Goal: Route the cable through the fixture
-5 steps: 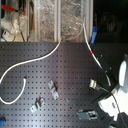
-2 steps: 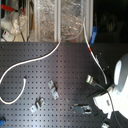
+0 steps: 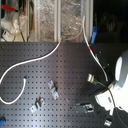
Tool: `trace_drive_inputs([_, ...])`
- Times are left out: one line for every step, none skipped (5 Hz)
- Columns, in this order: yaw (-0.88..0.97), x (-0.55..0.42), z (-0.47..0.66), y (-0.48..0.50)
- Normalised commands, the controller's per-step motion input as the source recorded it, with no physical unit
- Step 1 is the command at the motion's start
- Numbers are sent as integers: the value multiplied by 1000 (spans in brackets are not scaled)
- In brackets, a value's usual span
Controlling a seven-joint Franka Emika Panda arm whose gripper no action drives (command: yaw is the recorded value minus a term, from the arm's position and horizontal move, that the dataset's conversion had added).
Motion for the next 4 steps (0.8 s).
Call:
trace_drive_inputs([-431, -250, 73, -272])
trace_drive_inputs([0, -13, 0, -9])
trace_drive_inputs([417, -330, 6, -12])
trace_drive_inputs([0, -10, 0, -5])
